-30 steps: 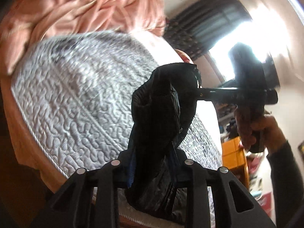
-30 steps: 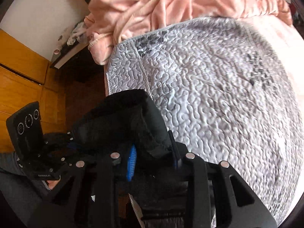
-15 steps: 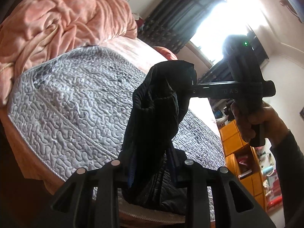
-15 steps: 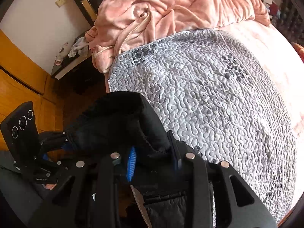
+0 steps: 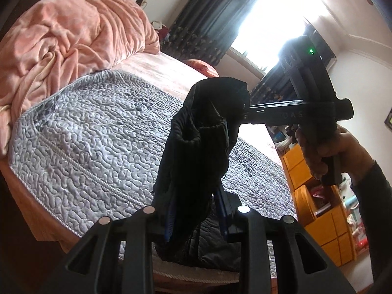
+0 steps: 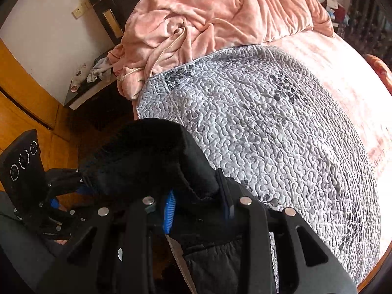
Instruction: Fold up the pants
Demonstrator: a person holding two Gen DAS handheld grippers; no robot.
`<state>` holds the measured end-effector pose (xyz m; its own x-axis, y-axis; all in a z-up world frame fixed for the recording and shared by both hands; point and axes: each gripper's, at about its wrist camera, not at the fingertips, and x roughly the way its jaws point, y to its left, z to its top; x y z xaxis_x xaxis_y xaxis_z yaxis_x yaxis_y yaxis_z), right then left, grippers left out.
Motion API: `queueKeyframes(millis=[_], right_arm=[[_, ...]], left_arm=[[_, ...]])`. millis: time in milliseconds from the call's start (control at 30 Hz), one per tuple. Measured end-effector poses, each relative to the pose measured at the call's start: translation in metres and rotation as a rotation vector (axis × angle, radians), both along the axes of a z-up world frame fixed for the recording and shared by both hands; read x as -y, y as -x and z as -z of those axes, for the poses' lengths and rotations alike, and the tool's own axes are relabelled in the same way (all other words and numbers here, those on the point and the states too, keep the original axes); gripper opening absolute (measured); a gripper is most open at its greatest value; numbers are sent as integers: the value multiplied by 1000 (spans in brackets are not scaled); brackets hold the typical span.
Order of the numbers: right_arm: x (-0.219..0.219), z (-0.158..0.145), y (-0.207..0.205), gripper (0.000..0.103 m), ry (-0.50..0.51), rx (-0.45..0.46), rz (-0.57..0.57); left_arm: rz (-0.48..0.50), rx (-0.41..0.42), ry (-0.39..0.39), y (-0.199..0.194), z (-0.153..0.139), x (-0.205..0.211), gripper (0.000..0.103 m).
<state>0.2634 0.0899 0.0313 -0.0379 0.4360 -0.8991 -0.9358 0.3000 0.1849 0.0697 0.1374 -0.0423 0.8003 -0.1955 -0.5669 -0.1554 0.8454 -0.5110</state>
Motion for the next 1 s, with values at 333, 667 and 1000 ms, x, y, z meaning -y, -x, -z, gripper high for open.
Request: queueKeyframes(millis=[333, 667, 1000], right_arm=[[30, -4, 2, 30, -28, 16, 47], [68, -7, 8, 30, -50, 39, 94], [113, -9, 17, 31, -58, 81, 142]], left_arm=[[53, -7, -55, -5, -11, 25, 29], [113, -11, -117, -8, -19, 59, 28], [184, -5, -177, -4, -25, 104, 29]])
